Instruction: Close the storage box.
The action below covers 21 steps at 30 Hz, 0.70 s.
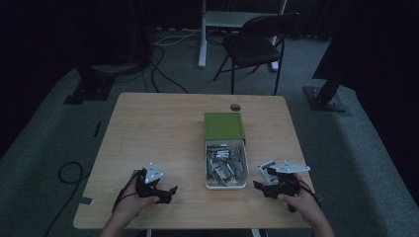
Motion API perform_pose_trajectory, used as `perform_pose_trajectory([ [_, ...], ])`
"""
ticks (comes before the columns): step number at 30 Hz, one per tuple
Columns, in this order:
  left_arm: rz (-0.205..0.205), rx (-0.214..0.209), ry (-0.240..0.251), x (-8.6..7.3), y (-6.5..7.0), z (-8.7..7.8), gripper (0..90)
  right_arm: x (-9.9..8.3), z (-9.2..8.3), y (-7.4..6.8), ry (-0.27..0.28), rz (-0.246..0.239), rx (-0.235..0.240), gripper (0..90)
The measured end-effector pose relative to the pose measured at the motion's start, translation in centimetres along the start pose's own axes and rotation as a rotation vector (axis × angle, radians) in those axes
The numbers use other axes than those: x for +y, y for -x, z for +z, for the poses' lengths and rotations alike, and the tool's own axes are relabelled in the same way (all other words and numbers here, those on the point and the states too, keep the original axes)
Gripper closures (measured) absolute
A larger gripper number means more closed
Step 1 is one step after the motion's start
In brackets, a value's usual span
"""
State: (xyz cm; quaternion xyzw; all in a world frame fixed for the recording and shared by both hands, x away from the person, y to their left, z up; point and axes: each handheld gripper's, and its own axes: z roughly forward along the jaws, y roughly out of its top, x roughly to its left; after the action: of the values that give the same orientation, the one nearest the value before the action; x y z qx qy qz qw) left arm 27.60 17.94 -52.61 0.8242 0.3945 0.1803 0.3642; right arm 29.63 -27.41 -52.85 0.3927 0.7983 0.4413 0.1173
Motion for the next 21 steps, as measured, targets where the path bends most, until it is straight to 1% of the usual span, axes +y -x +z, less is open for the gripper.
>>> perform_pose_trajectory([
  [3,0.010,-0.011,0.018,0.6,0.6,0.0,2.7,0.3,-0.2,-0.3,0.016,-0.013,0.013,13.7],
  [5,0.016,-0.028,0.034,0.9,0.9,0.0,2.7,0.4,-0.3,-0.4,0.025,-0.018,0.019,13.7],
  [7,0.015,-0.034,0.042,1.1,1.1,0.1,2.7,0.5,-0.3,-0.5,0.028,-0.019,0.021,13.7],
  [8,0.032,-0.041,0.043,1.4,1.4,0.2,2.7,0.6,-0.3,-0.5,0.032,-0.017,0.023,13.7],
  [9,0.039,-0.043,0.046,1.5,1.6,0.3,2.7,0.7,-0.3,-0.5,0.042,-0.010,0.026,13.7],
  [12,0.043,-0.056,0.057,1.9,2.0,0.4,2.7,0.8,-0.4,-0.6,0.049,-0.014,0.033,13.7],
  [15,0.046,-0.066,0.079,2.2,2.3,0.5,2.7,1.0,-0.6,-0.8,0.054,-0.021,0.043,13.7],
  [18,0.053,-0.081,0.103,2.5,2.5,0.7,2.7,1.3,-0.7,-0.8,0.073,-0.014,0.049,13.7],
  [21,0.053,-0.094,0.109,2.9,2.8,1.0,2.7,1.6,-0.8,-0.9,0.086,-0.021,0.059,13.7],
])
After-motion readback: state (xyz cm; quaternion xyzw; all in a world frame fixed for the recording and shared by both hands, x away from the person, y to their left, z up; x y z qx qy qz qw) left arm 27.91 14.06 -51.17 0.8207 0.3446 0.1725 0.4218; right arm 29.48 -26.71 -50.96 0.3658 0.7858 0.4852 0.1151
